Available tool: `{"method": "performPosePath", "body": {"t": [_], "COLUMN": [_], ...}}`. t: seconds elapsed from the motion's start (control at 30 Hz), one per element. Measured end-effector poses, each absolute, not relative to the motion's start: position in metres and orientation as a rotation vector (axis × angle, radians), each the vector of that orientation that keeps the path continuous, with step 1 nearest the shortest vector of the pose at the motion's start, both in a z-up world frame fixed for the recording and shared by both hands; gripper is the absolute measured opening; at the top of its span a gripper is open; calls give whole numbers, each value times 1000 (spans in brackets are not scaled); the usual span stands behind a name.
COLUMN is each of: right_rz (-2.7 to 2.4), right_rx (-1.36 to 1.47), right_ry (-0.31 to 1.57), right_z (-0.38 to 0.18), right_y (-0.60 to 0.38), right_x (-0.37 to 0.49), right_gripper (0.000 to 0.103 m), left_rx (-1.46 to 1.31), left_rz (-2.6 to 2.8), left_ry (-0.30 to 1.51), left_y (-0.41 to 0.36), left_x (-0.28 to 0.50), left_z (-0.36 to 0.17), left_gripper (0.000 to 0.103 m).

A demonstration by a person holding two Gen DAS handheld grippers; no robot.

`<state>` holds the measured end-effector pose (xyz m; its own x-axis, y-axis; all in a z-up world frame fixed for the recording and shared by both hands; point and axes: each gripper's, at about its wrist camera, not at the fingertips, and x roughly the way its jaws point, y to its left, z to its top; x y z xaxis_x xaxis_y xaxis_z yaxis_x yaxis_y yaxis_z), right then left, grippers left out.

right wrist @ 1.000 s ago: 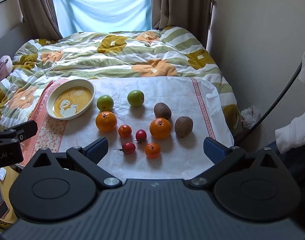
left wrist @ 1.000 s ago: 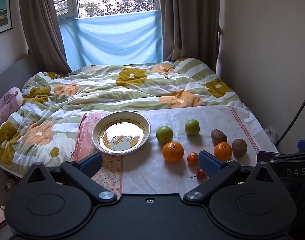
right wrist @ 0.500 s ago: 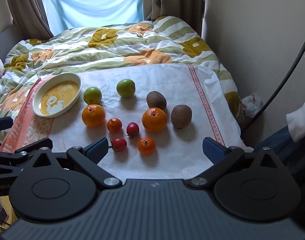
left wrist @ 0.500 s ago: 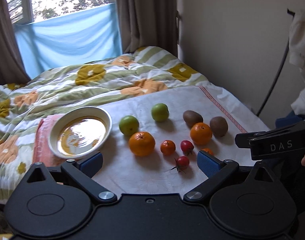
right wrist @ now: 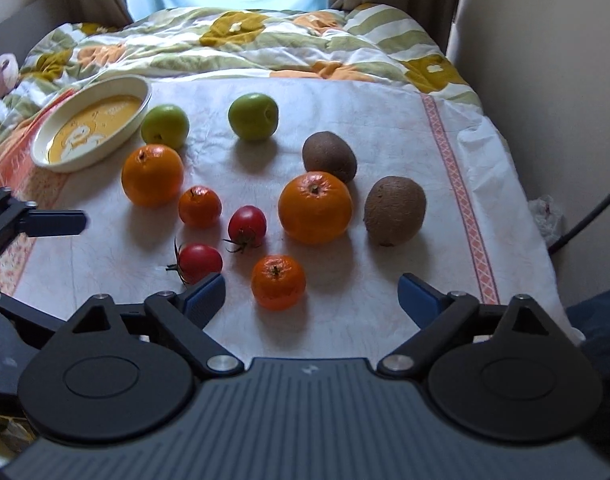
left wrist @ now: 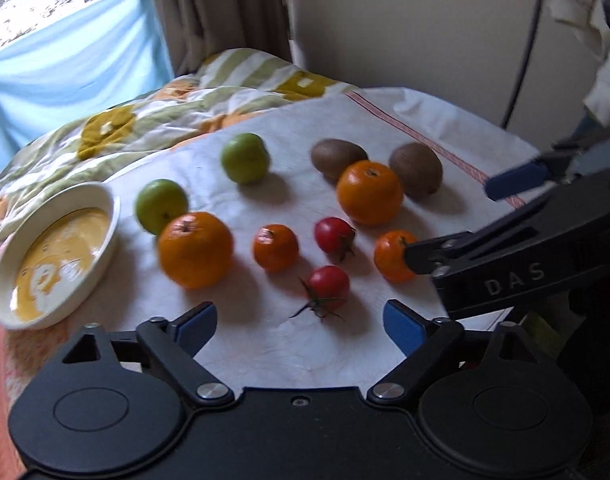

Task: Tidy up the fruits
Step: 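Grasp a red tomato with the left tool while the right tool grasps a tangerine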

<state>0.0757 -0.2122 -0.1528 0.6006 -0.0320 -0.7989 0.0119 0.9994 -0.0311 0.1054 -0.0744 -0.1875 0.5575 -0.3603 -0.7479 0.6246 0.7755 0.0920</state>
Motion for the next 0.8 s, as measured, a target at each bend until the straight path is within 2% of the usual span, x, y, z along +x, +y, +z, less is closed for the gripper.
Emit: {"method": "performPosePath", "body": {"t": [0.13,0.2,0.3,0.43,0.53,0.6,0.7,0.8], "right_rz": [-6,-3,3,4,10,10,12,18], "right_rx": [-26,-19,-9,-8,2,2,8,23], "right_ry": [922,922,926,937,933,930,936,945], "right_z": [-164,-169,-175,-184,-186,-187,-189,-190], "right_y": [-214,-215,-216,-215,-212,-212,-213,-215], "right_x": [81,84,88,91,91,93,96,97], "right_gripper": [103,100,97,93,91,90,88,84], "left_rx": [424,430,446,459,472,470,458,465], "left_rz": [-619,-627,-654,-680,-710,-723,-736,-745], "left_ry": [739,725,718,711,706,707,713,696], "left_y": [-85,-87,-89,-91,-93,-93,-95,-97], "left_x": [110,114,119,123,121,121,123,123], "left_z": [-205,-210,-215,-221,-221,-222,-221,-223], "left_gripper": [85,82,68,64,56,45,36,36]}}
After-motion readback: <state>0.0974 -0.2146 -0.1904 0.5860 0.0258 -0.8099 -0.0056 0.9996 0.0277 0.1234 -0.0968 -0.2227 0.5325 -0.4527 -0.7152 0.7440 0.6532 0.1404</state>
